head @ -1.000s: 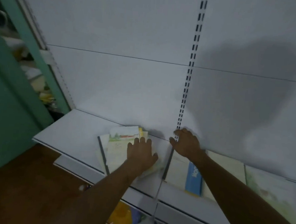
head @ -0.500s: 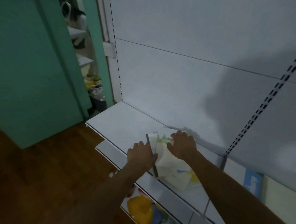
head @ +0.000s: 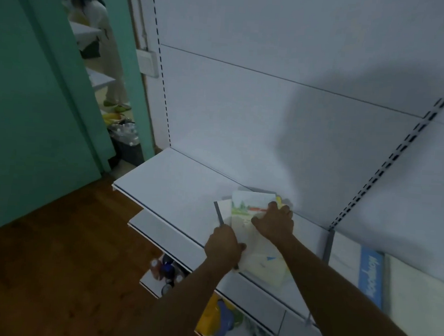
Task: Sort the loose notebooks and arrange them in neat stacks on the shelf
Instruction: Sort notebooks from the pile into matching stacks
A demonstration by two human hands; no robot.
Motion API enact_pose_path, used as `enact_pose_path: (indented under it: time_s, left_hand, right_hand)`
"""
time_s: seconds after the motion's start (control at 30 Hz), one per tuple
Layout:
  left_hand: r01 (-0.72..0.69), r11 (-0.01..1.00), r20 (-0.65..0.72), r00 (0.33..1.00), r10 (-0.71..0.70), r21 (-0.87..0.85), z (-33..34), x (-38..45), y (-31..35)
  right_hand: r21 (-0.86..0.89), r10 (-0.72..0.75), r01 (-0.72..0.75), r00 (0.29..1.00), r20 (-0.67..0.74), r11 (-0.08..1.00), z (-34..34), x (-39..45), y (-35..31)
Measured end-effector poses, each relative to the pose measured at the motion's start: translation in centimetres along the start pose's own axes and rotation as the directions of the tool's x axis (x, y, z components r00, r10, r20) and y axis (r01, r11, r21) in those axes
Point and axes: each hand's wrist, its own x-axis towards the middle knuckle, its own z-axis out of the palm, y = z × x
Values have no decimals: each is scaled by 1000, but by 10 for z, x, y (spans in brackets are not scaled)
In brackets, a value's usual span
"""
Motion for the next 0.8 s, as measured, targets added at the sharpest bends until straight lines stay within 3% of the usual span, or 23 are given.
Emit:
enact_pose_path:
  time_s: [0.17,0.43,0.63,0.8]
  left_hand:
    - [-9,996,7,1000,10,-89,-4,-1,-2]
    - [-117,987,19,993,120,-112,6,-17,39]
    - [-269,953,128,950,287,-136,54,-52,113]
    - [-439,882,169,869,466,-174,104,-97,186]
  right_hand:
    - [282,55,-35,996,-64,959,-13,5,10]
    - [374,64,25,973,-223,927,-48,-5,54]
    - [450,219,-63,927,-304,891,-89,-29,152]
    - [576,403,-136,840,-365,806,-126,-61,257]
